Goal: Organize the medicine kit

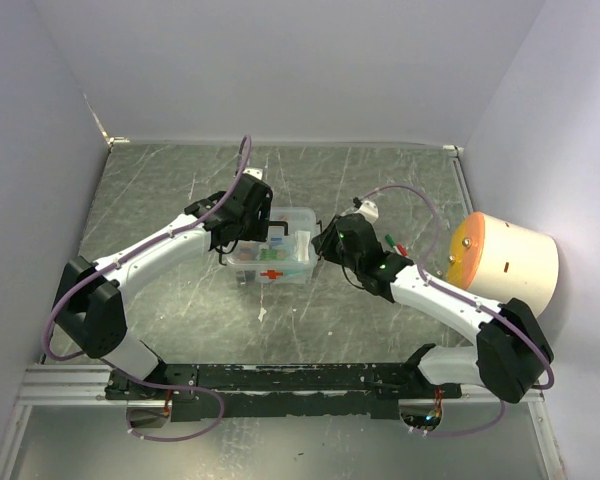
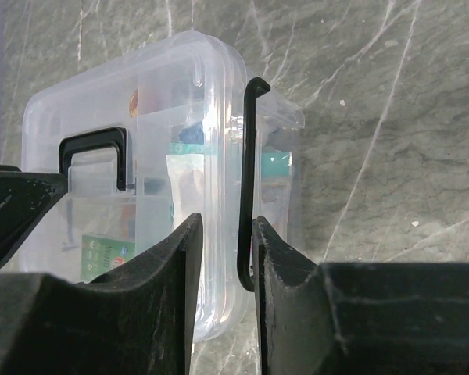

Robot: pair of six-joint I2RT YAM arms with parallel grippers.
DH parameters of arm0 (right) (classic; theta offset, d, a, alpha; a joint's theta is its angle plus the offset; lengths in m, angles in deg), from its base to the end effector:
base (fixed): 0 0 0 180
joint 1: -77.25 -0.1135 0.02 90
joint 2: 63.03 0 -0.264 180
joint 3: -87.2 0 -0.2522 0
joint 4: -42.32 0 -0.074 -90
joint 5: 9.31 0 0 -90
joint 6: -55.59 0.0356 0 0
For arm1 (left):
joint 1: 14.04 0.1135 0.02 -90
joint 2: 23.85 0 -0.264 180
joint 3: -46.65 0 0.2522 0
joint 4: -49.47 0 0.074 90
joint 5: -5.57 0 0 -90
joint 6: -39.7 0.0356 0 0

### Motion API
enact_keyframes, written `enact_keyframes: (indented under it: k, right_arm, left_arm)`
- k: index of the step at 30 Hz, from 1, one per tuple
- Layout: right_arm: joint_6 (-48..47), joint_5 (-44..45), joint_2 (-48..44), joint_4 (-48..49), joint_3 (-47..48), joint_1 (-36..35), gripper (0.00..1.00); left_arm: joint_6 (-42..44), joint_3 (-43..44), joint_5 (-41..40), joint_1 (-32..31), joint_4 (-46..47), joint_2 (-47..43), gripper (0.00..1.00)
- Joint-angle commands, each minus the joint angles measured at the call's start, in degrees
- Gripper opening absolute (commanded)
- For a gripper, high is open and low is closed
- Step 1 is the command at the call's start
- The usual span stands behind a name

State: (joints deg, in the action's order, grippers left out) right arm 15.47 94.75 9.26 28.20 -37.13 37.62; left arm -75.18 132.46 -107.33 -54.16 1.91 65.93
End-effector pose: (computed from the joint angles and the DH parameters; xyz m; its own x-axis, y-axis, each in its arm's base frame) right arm 0.2170 0.1685 0.2374 -0.6038 0.4631 -0.6488 0.0060 0.8166 0.5772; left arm 0.2666 -0.2066 0.2764 -0.7150 0.0957 -0.6925 0.1187 0.9928 0.0147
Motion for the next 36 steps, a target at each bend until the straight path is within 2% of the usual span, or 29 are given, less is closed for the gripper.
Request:
enact_keyframes:
  k: [1,8,16,18,21,24,30,33,36]
  right_arm:
    - [-1.2,-0.4,0.9,-2.0,2.0,-2.3,0.20]
    - [-2.6,-1.2,1.3,-1.4,3.0,-2.8,0.15]
    - [-3.3,1.4,2.4,-6.7,6.6,-3.2,0.10]
    - [-3.5,1.7,2.3,-7.3,7.0,-3.3,0.15]
    - [-4.1,3.9,1.5,-9.3,8.7,-3.3,0.32]
    - [-6.2,6.2,0.5,-12.8,11.9,-3.3,0.45]
    - [-12.3,6.0,3.2,-16.9,18.1,-3.3,0.59]
    - [-14.4,5.3,6.7,-18.6,21.2,-3.3,0.65]
    - [-16.7,4.2,9.8,-19.5,24.2,-3.3,0.71]
  left_arm:
    - [0.0,-2.9,2.0,-0.4,-4.4,2.4,0.79]
    - [0.1,-2.7,2.1,-0.3,-4.4,2.6,0.79]
    - [-0.5,-2.3,1.8,-0.4,-4.8,2.3,0.79]
    - [-0.9,-2.0,1.7,-0.3,-5.0,2.1,0.79]
    - [-1.9,-0.2,0.4,-0.3,-6.5,1.5,0.82]
    - [-2.5,3.4,0.2,-0.2,-7.9,-0.1,0.86]
    - [-4.5,6.3,2.4,2.3,-5.3,-5.0,0.96]
    - [-8.6,3.2,4.1,6.6,-2.3,-7.4,1.00]
    - [-12.5,-3.7,11.8,14.2,4.3,-12.0,1.00]
